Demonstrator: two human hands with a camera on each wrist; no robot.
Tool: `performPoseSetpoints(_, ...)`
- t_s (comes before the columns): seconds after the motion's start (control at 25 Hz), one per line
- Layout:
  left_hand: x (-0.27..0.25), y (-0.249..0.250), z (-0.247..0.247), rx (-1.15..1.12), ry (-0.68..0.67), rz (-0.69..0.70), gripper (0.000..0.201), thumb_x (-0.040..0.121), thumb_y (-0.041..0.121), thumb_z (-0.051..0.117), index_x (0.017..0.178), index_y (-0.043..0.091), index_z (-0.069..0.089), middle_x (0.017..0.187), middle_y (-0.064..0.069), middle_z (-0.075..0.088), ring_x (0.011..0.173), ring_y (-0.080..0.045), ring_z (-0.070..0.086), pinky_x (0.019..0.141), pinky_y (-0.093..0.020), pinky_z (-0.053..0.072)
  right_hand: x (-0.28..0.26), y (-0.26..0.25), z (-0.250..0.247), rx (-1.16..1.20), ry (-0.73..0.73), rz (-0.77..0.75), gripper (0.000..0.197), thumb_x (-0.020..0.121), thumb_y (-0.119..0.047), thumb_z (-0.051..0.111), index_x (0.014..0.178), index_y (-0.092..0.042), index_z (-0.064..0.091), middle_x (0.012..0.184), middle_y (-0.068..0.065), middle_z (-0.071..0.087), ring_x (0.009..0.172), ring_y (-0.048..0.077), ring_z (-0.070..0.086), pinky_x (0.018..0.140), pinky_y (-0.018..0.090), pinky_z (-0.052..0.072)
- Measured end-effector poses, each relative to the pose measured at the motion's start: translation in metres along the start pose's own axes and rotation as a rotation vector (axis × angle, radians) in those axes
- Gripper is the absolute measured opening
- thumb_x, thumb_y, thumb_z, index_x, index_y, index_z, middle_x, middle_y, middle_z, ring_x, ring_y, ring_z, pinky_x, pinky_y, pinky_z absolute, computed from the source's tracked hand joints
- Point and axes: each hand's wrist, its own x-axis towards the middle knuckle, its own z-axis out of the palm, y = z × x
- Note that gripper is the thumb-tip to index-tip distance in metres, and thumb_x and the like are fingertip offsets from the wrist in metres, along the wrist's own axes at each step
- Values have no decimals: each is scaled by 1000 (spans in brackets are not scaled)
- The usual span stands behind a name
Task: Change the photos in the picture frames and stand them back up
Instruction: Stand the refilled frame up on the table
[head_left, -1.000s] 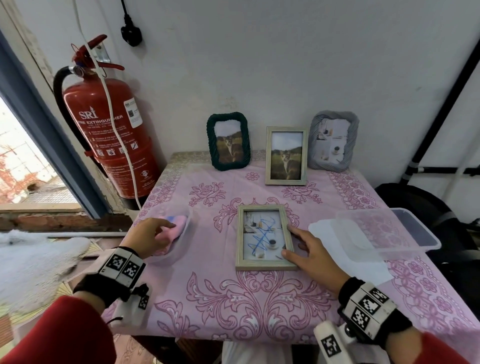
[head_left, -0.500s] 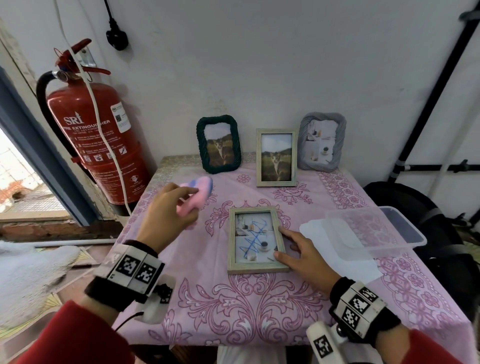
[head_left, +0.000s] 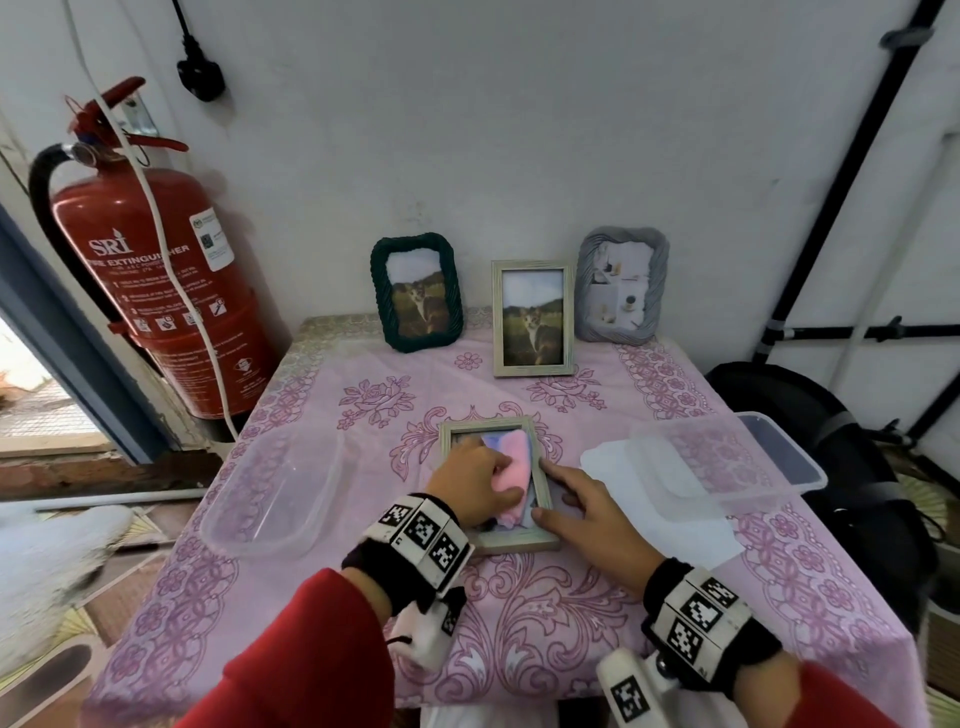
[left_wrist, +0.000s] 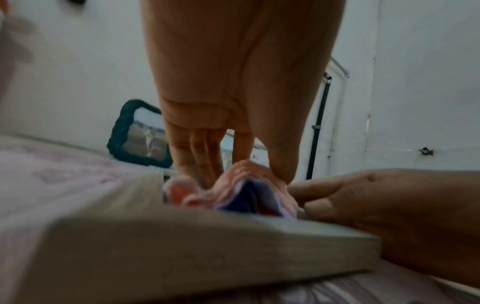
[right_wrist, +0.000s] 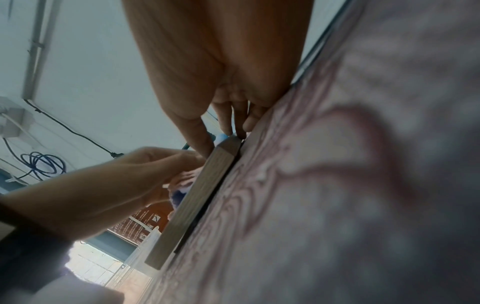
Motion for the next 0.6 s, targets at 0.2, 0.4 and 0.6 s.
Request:
performPoseSetpoints(0.2, -4, -8, -8, -156, -85, 30, 38, 95, 25, 48, 129, 8, 54, 117, -20, 57, 110, -26, 53, 87, -21, 36, 1, -1, -2, -5, -23, 19, 59, 88, -10, 62, 141, -14, 37, 139, 4, 41, 127, 13, 40, 105, 17, 32)
performPoseSetpoints(0.4, -16, -44, -34, -182, 38, -35, 68, 81, 33, 69, 140, 16, 40, 143, -5, 43, 131, -19, 41, 103, -22, 31, 8, -22, -15, -92, -16, -7, 48, 89, -5, 57, 135, -12, 44, 131, 9, 48, 122, 18, 45, 101, 26, 37)
performPoseSetpoints(0.6, -22, -62, -34, -55, -221, 0, 114, 64, 47, 79, 150, 15, 11, 159, -3, 1, 146, -18, -3, 117, -29, 4, 33, -53, 3, -511, -82, -263, 45, 90, -21, 56, 133, -12, 47, 127, 7, 48, 123, 19, 38, 99, 21, 27)
